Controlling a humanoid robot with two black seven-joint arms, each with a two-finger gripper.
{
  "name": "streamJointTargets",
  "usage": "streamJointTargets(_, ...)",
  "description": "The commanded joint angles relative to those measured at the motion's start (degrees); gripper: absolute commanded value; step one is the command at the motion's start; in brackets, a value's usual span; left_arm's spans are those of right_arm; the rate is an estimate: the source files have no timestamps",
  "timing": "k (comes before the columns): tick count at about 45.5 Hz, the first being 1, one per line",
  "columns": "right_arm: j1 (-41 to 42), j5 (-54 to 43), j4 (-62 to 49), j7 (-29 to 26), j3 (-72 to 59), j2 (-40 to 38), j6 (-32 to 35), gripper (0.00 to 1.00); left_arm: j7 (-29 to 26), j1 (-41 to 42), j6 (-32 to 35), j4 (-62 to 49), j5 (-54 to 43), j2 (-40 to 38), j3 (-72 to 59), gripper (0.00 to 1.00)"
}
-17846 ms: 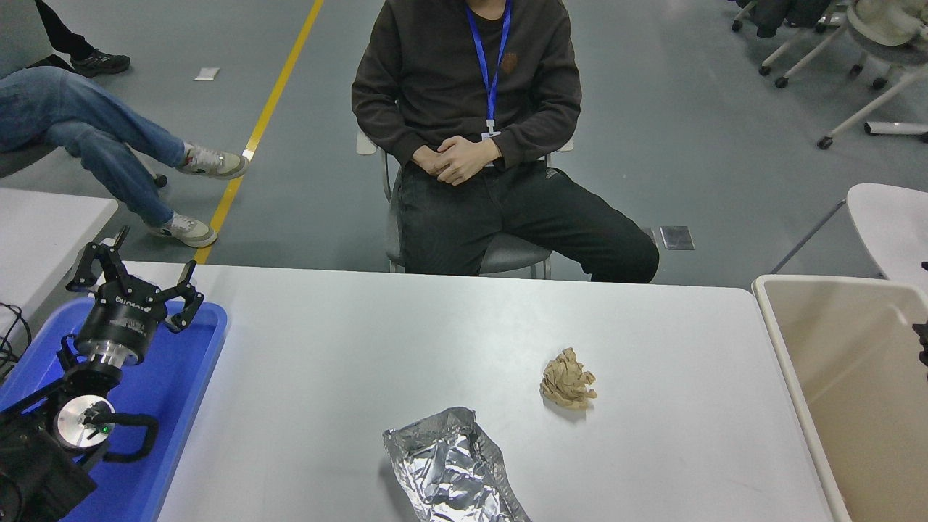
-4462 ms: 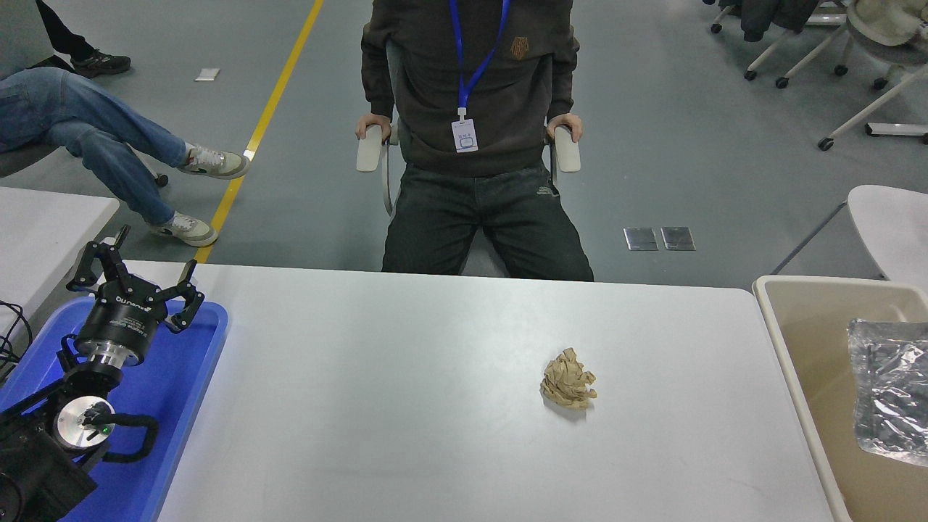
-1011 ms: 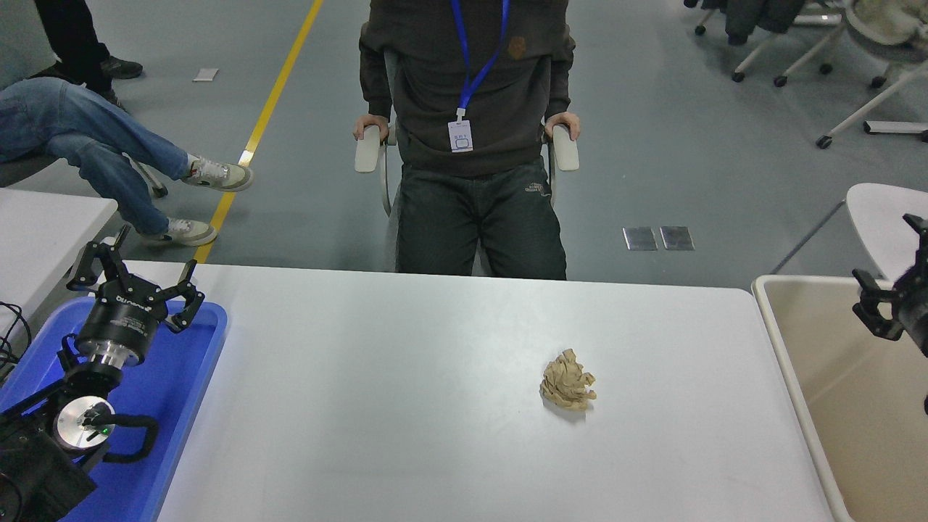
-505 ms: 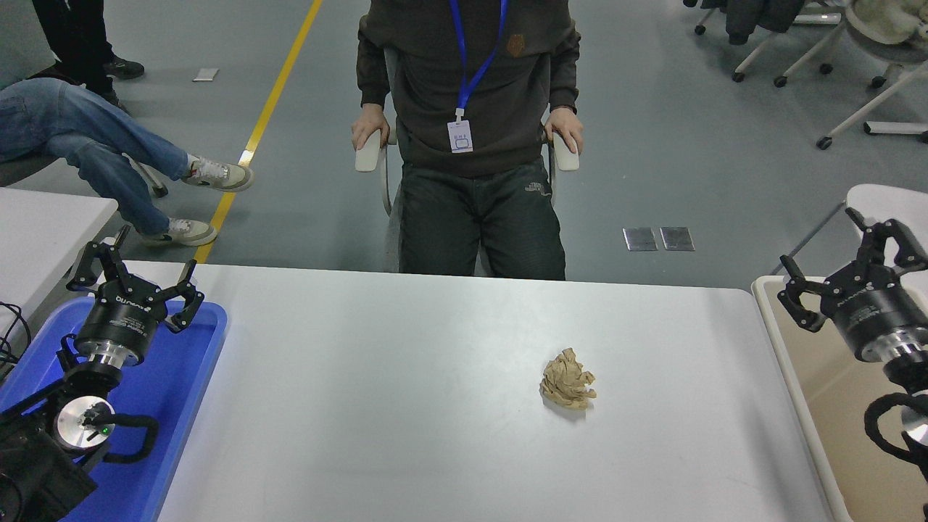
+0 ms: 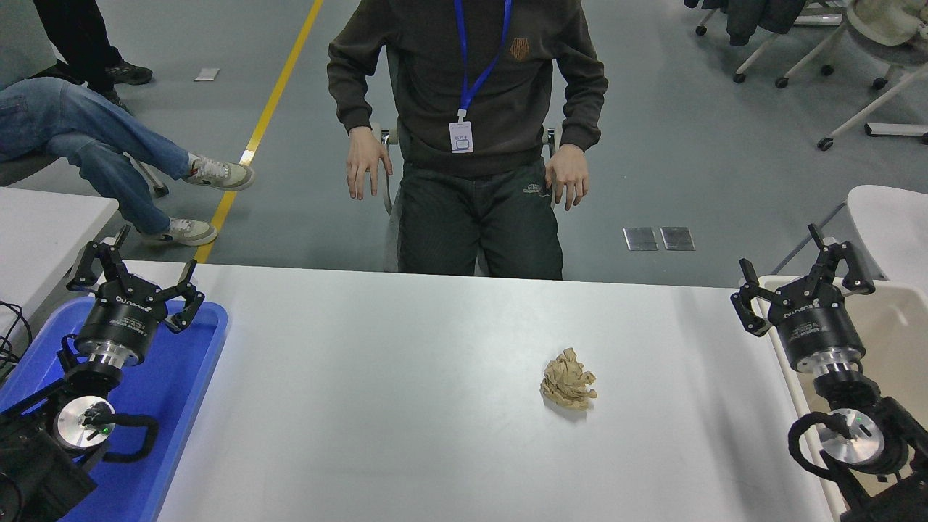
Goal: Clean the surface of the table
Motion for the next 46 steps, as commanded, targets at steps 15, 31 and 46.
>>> streamJointTargets(15, 2.47, 0.77, -4.39, 2.99, -2.63, 1.15, 0.27, 0.98, 0.0, 0.0, 0.0, 0.0, 0.0, 0.0, 0.0, 1.0)
streamJointTargets(31, 2.65, 0.68, 0.7, 2.38, -10.8, -1.13, -5.62, 0.98, 0.0, 0.0, 0.0, 0.0, 0.0, 0.0, 0.0, 1.0)
streamJointTargets(46, 2.39, -1.33, 17.13, -4.56, -16.6, -8.42, -9.48, 0.98, 0.0, 0.0, 0.0, 0.0, 0.0, 0.0, 0.0, 1.0)
